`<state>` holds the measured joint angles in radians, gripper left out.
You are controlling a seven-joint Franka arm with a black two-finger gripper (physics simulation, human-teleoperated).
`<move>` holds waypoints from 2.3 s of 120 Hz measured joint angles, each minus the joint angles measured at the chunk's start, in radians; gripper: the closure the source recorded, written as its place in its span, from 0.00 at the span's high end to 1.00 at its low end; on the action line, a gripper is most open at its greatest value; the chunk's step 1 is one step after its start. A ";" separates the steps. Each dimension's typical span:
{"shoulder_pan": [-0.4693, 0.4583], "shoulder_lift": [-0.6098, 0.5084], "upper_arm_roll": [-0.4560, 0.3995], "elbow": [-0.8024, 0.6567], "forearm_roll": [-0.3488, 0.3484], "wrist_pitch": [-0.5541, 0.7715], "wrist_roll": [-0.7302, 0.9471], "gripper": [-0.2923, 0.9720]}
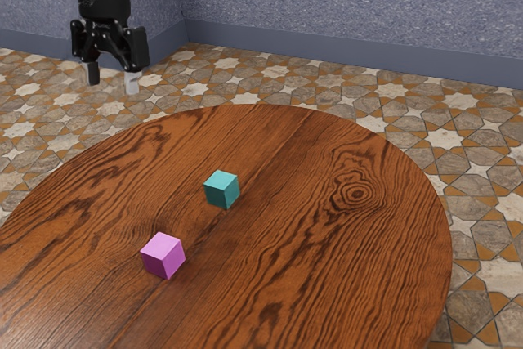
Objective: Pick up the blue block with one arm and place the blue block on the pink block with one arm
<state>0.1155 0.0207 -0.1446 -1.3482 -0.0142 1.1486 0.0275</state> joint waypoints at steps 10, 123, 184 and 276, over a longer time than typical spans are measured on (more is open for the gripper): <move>-0.001 -0.004 0.012 -0.003 -0.003 0.079 0.003 0.77; 0.030 0.537 -0.008 -0.220 0.062 0.953 -0.048 0.77; 0.030 0.641 -0.022 -0.104 0.132 0.882 -0.038 0.77; 0.033 0.738 -0.019 -0.022 0.129 0.902 0.006 0.54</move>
<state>0.1481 0.7588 -0.1639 -1.3703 0.1153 2.0505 0.0334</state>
